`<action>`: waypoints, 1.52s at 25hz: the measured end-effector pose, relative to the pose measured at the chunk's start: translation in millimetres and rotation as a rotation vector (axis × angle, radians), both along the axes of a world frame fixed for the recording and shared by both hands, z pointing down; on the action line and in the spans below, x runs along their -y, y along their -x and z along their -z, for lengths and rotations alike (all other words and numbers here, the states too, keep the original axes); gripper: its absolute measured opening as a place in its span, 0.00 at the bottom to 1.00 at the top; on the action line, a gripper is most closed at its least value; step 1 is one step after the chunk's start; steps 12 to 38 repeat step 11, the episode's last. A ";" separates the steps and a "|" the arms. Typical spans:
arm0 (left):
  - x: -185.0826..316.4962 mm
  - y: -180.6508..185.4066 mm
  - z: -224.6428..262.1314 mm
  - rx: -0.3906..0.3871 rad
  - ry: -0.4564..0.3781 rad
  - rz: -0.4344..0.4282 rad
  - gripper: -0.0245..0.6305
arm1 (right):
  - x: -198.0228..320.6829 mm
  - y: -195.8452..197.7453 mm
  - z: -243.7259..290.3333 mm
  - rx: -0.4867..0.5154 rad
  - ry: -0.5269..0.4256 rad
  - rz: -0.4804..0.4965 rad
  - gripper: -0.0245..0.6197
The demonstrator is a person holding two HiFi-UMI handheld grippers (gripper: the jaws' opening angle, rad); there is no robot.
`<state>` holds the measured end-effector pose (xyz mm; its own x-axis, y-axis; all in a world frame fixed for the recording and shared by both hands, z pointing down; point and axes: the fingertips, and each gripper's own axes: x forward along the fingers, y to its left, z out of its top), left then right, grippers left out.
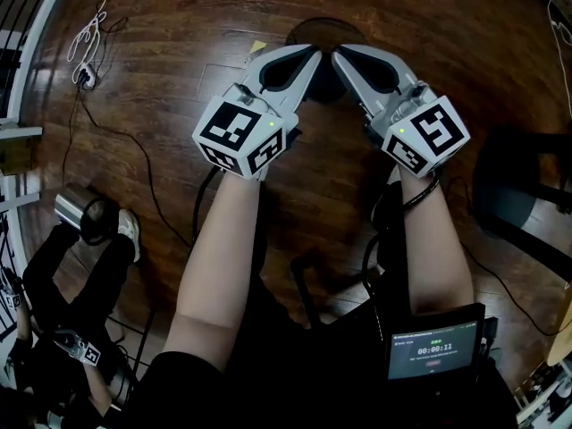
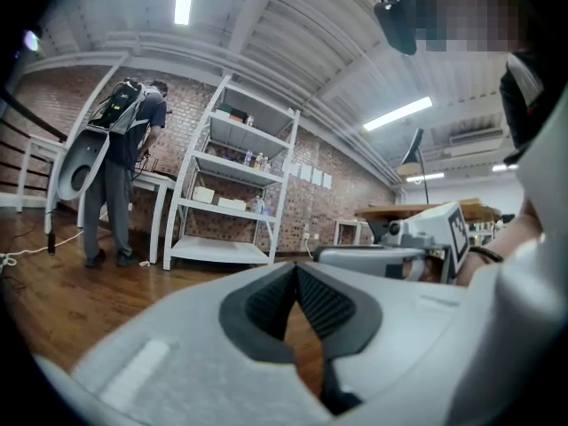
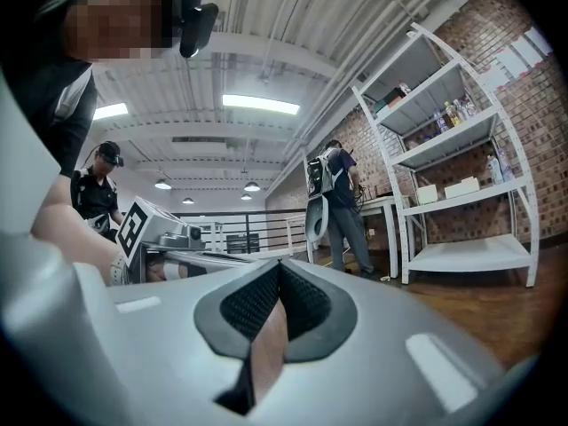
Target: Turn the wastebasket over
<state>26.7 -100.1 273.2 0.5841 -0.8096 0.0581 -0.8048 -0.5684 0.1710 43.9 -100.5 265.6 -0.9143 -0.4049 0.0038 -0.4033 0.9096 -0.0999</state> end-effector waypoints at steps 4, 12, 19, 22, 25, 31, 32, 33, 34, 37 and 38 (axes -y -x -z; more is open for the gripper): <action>1.3 -1.6 2.7 -0.003 -0.010 -0.011 0.04 | -0.3 9.1 -1.2 -0.004 -0.007 0.010 0.05; 16.9 -3.7 2.7 -0.012 -0.005 -0.008 0.04 | 19.6 4.4 -1.8 0.000 0.004 0.003 0.05; 16.9 -3.7 2.7 -0.012 -0.005 -0.008 0.04 | 19.6 4.4 -1.8 0.000 0.004 0.003 0.05; 16.9 -3.7 2.7 -0.012 -0.005 -0.008 0.04 | 19.6 4.4 -1.8 0.000 0.004 0.003 0.05; 16.9 -3.7 2.7 -0.012 -0.005 -0.008 0.04 | 19.6 4.4 -1.8 0.000 0.004 0.003 0.05; 16.9 -3.7 2.7 -0.012 -0.005 -0.008 0.04 | 19.6 4.4 -1.8 0.000 0.004 0.003 0.05; 16.9 -3.7 2.7 -0.012 -0.005 -0.008 0.04 | 19.6 4.4 -1.8 0.000 0.004 0.003 0.05; 16.9 -3.7 2.7 -0.012 -0.005 -0.008 0.04 | 19.6 4.4 -1.8 0.000 0.004 0.003 0.05; 16.9 -3.7 2.7 -0.012 -0.005 -0.008 0.04 | 19.6 4.4 -1.8 0.000 0.004 0.003 0.05; 16.9 -3.7 2.7 -0.012 -0.005 -0.008 0.04 | 19.6 4.4 -1.8 0.000 0.004 0.003 0.05; 16.9 -3.7 2.7 -0.012 -0.005 -0.008 0.04 | 19.6 4.4 -1.8 0.000 0.004 0.003 0.05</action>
